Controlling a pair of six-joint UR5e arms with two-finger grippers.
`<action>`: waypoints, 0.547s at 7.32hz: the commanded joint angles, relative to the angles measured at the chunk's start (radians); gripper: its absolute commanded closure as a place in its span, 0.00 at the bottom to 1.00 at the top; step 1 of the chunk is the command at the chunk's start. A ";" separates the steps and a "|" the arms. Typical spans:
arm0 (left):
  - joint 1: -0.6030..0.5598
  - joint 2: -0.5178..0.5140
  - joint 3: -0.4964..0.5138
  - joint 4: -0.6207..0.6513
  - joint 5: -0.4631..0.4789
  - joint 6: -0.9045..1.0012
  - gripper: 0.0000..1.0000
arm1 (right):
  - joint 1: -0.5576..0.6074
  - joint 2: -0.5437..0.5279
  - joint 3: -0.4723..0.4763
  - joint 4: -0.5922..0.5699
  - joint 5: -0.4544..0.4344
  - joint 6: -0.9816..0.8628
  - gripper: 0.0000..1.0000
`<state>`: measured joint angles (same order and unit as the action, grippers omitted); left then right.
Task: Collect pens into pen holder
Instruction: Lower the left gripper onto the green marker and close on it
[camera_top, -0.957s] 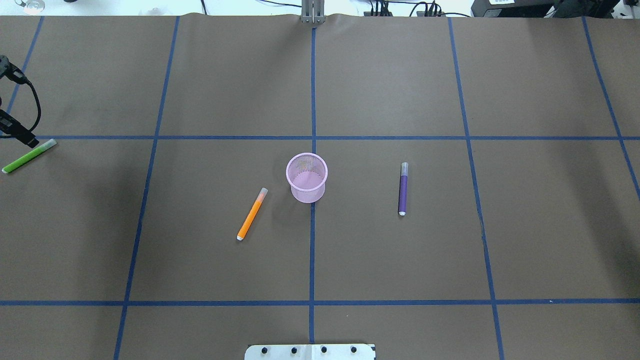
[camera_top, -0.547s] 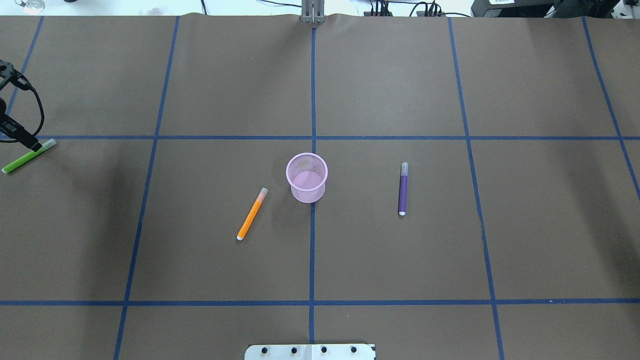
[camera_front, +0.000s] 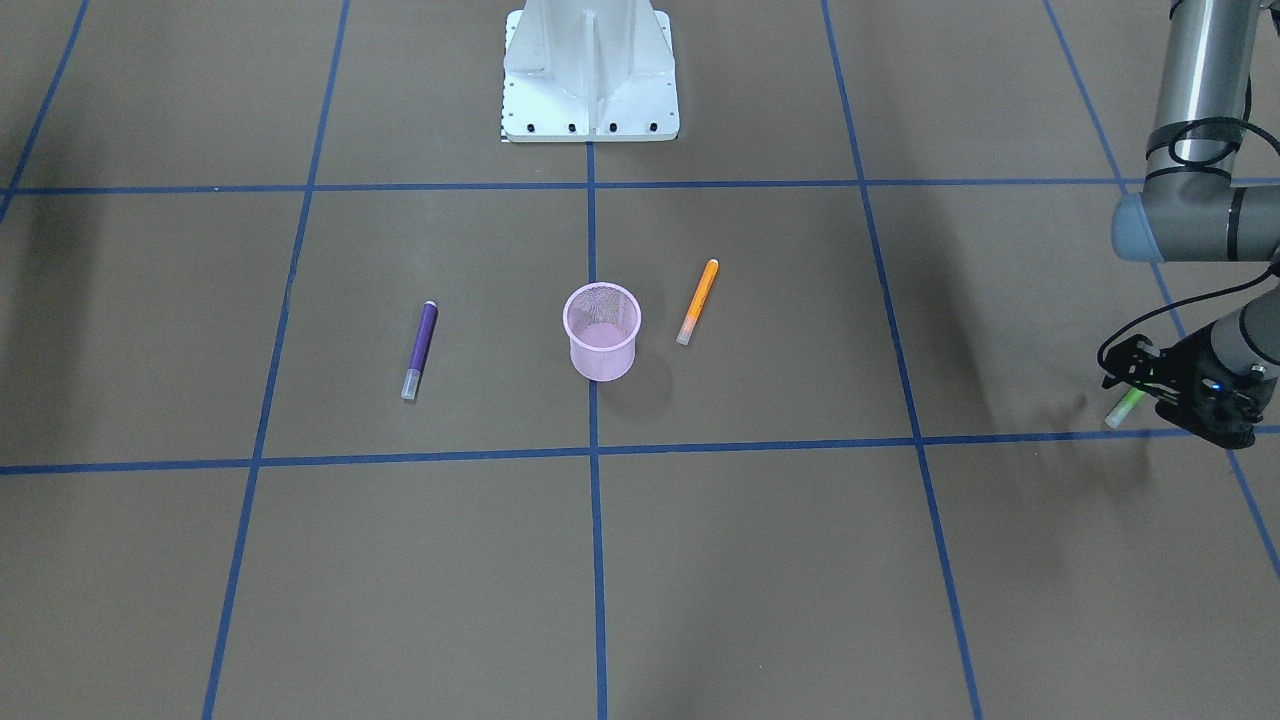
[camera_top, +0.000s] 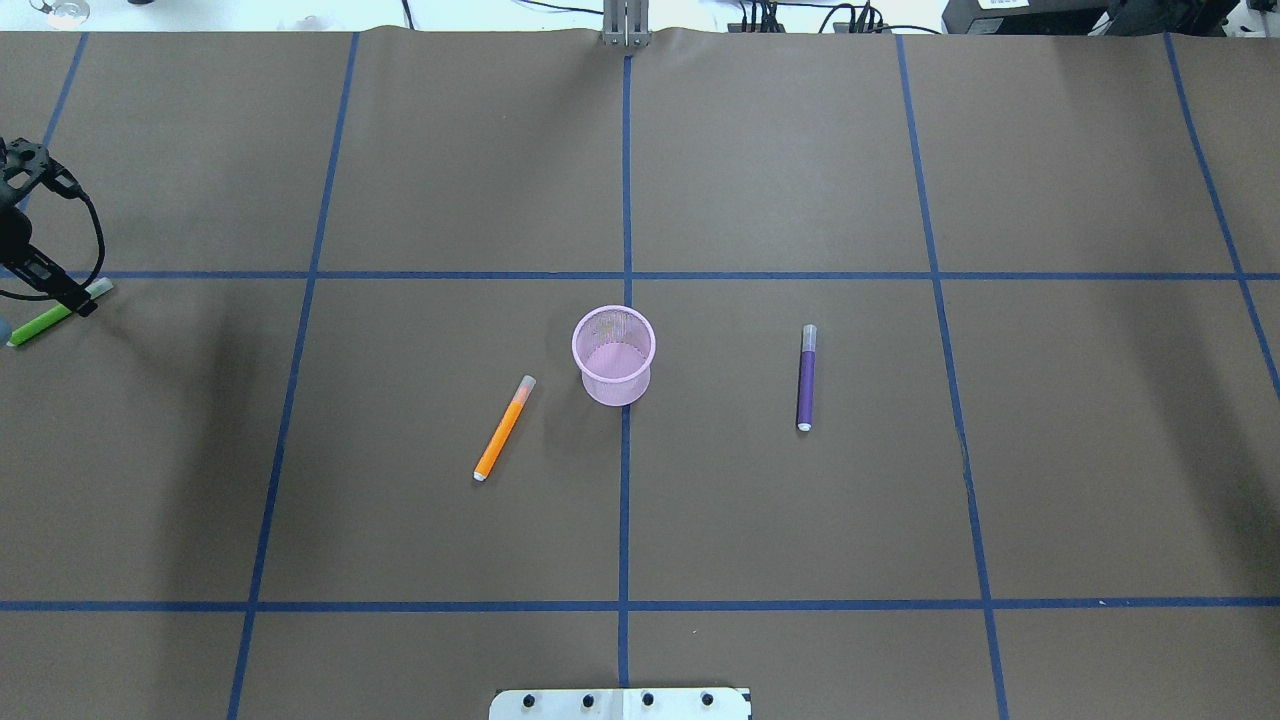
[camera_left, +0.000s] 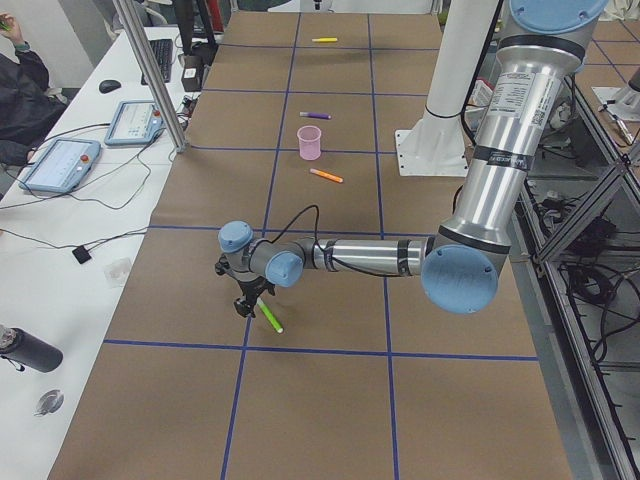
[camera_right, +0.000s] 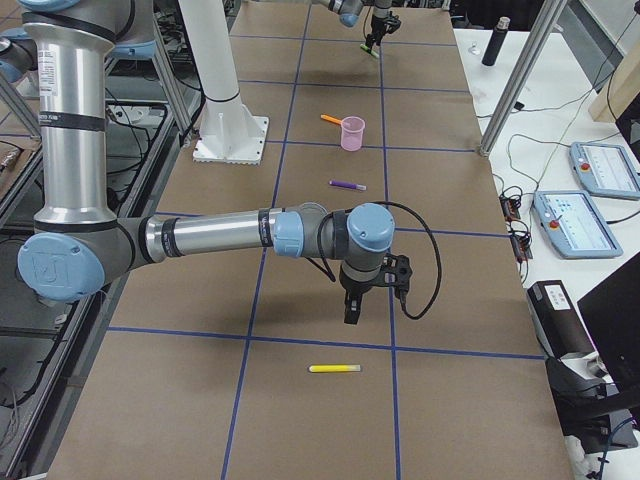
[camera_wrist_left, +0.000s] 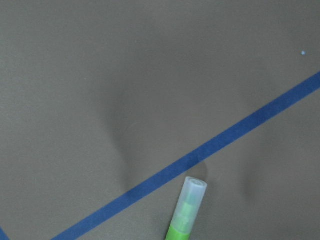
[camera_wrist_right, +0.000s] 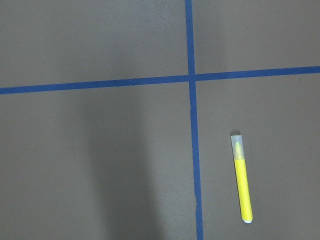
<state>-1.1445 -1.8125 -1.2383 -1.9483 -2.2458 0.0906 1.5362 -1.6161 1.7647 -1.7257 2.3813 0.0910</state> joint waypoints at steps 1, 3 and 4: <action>0.002 -0.001 0.022 -0.030 0.000 0.001 0.22 | -0.001 -0.001 -0.001 0.000 -0.001 0.001 0.00; 0.002 -0.001 0.023 -0.031 0.000 0.000 0.34 | -0.001 0.001 -0.001 0.000 -0.001 0.001 0.00; 0.003 -0.001 0.025 -0.032 0.000 0.000 0.35 | -0.001 0.001 -0.001 0.000 -0.002 0.001 0.00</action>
<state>-1.1423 -1.8132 -1.2152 -1.9789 -2.2457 0.0910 1.5356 -1.6155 1.7641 -1.7257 2.3804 0.0920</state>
